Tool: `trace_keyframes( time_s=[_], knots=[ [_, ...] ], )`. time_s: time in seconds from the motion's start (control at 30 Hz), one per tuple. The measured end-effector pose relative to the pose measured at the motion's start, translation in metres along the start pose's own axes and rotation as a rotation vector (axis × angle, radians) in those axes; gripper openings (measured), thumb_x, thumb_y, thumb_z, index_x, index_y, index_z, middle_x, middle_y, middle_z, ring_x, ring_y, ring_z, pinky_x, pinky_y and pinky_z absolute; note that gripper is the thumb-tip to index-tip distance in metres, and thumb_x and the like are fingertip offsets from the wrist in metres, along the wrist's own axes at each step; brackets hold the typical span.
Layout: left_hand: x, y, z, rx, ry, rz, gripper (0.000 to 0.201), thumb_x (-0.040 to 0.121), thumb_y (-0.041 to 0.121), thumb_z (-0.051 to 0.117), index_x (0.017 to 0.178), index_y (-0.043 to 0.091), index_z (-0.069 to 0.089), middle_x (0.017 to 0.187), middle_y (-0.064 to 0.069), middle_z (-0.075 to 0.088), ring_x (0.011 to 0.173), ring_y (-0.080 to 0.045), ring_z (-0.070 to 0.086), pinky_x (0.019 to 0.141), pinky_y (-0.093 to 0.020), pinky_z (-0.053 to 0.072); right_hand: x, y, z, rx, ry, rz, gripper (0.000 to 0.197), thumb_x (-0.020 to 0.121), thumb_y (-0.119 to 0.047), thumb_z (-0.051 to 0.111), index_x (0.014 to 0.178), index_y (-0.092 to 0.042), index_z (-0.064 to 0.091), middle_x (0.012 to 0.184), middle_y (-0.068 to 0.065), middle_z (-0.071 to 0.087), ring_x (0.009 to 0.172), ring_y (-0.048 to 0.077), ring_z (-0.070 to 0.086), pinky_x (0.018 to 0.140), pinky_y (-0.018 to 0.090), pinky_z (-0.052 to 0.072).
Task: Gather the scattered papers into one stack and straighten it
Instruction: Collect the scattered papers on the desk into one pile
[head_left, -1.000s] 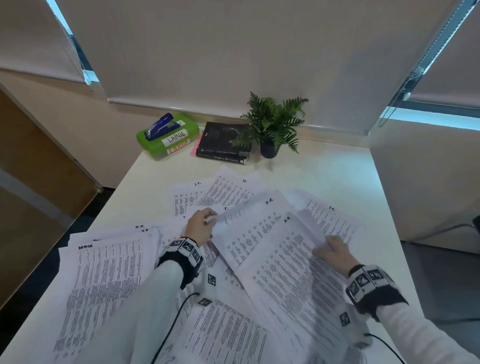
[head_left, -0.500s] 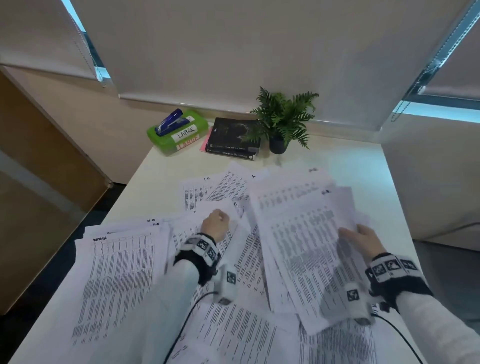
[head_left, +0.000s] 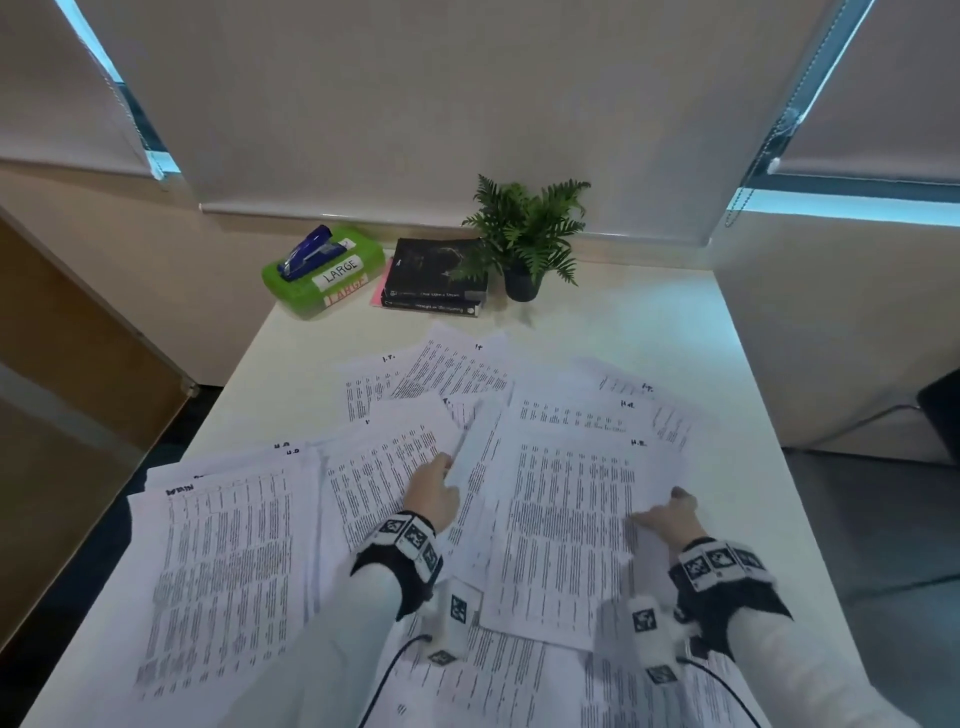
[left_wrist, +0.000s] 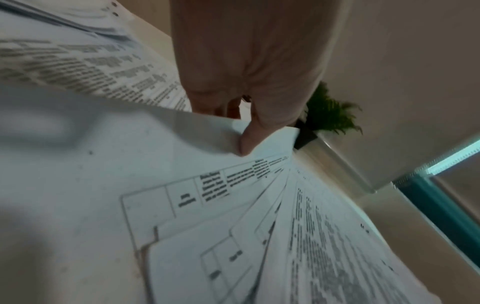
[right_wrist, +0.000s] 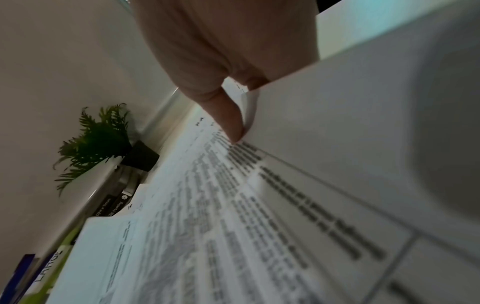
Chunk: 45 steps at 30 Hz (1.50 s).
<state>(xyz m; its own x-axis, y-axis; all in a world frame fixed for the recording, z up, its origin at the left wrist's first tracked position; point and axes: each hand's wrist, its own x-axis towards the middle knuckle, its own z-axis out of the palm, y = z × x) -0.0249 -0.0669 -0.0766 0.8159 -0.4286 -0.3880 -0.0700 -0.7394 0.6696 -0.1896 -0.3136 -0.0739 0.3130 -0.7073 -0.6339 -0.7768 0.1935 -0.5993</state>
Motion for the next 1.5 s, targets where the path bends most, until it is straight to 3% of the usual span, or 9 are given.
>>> trace_keyframes(
  time_s=[0.13,0.3,0.43,0.67,0.77,0.97,1.03,1.2,1.5],
  knots=[
    [-0.007,-0.004,0.002,-0.174,-0.065,-0.168,0.031,0.097,0.014,0.033,0.127,0.008,0.037,0.094,-0.005,0.053,0.071,-0.020,0.048,0.063,-0.027,0.040,-0.016,-0.002,0.016,0.090,-0.113,-0.048,0.072,0.084,0.012,0.056,0.141,0.006,0.013,0.137,0.029,0.038,0.119,0.033,0.046,0.091,0.041,0.043],
    [-0.015,-0.001,0.014,-0.266,-0.158,-0.178,0.068,0.094,0.039,0.046,0.147,0.011,0.014,0.150,-0.009,0.032,0.128,-0.029,0.044,0.107,-0.039,0.035,-0.038,-0.009,0.051,-0.131,-0.263,-0.054,0.049,0.092,-0.009,0.042,0.137,0.004,0.026,0.091,0.007,0.047,0.077,0.019,0.051,0.067,0.032,0.042],
    [-0.017,-0.009,0.005,-0.215,-0.174,-0.047,0.067,0.092,0.007,0.044,0.149,0.018,0.011,0.148,-0.014,0.036,0.093,-0.020,0.059,0.080,-0.030,0.053,-0.041,-0.017,0.049,-0.293,-0.171,-0.136,0.057,0.094,-0.031,0.042,0.140,0.000,0.028,0.136,0.018,0.043,0.119,0.031,0.048,0.101,0.041,0.041],
    [-0.038,0.004,-0.028,-0.557,-0.241,-0.044,0.068,0.093,0.004,0.049,0.150,0.014,0.012,0.150,0.002,0.029,0.140,-0.022,0.028,0.113,-0.037,0.023,-0.040,-0.027,0.024,0.131,-0.368,-0.089,0.072,0.069,-0.034,0.079,0.126,-0.008,0.043,0.129,0.011,0.048,0.118,0.027,0.047,0.105,0.049,0.037],
    [-0.037,0.007,-0.030,-0.405,-0.285,0.018,0.055,0.093,0.019,0.054,0.143,0.014,0.032,0.144,-0.005,0.045,0.130,-0.023,0.046,0.110,-0.043,0.035,-0.048,-0.020,0.021,0.201,-0.369,-0.157,0.043,0.087,-0.019,0.062,0.126,-0.005,0.049,0.131,0.012,0.054,0.114,0.029,0.053,0.099,0.045,0.042],
    [-0.052,0.009,-0.004,-0.054,-0.195,-0.067,0.040,0.097,0.042,0.037,0.113,0.010,0.053,0.098,-0.005,0.062,0.087,-0.021,0.061,0.086,-0.038,0.052,-0.048,0.029,0.007,0.274,-0.217,-0.024,0.060,0.092,-0.022,0.056,0.142,-0.003,0.030,0.147,0.013,0.036,0.134,0.033,0.036,0.111,0.050,0.028],
    [-0.059,-0.006,-0.002,0.277,-0.027,-0.121,0.046,0.094,0.048,0.038,0.119,0.010,0.046,0.110,-0.007,0.053,0.098,-0.021,0.054,0.088,-0.036,0.049,-0.048,0.046,-0.005,0.264,-0.155,0.012,0.066,0.093,-0.023,0.053,0.146,-0.003,0.020,0.151,0.014,0.028,0.137,0.034,0.030,0.111,0.051,0.026],
    [-0.069,-0.039,0.001,0.529,-0.048,-0.173,0.085,0.075,0.057,0.064,0.138,0.015,0.025,0.138,-0.011,0.037,0.128,-0.029,0.037,0.101,-0.044,0.042,-0.051,0.063,-0.023,0.140,-0.004,-0.022,0.046,0.097,-0.017,0.043,0.136,0.006,0.038,0.132,0.021,0.047,0.124,0.040,0.044,0.105,0.047,0.033],
    [-0.088,-0.024,-0.005,0.235,-0.139,-0.083,0.048,0.094,0.034,0.050,0.135,0.009,0.044,0.139,-0.011,0.043,0.119,-0.028,0.052,0.096,-0.033,0.044,-0.064,0.060,-0.028,0.066,-0.002,-0.078,0.032,0.094,-0.029,0.037,0.103,-0.003,0.053,0.073,0.008,0.053,0.067,0.023,0.051,0.061,0.030,0.039]
  ],
)
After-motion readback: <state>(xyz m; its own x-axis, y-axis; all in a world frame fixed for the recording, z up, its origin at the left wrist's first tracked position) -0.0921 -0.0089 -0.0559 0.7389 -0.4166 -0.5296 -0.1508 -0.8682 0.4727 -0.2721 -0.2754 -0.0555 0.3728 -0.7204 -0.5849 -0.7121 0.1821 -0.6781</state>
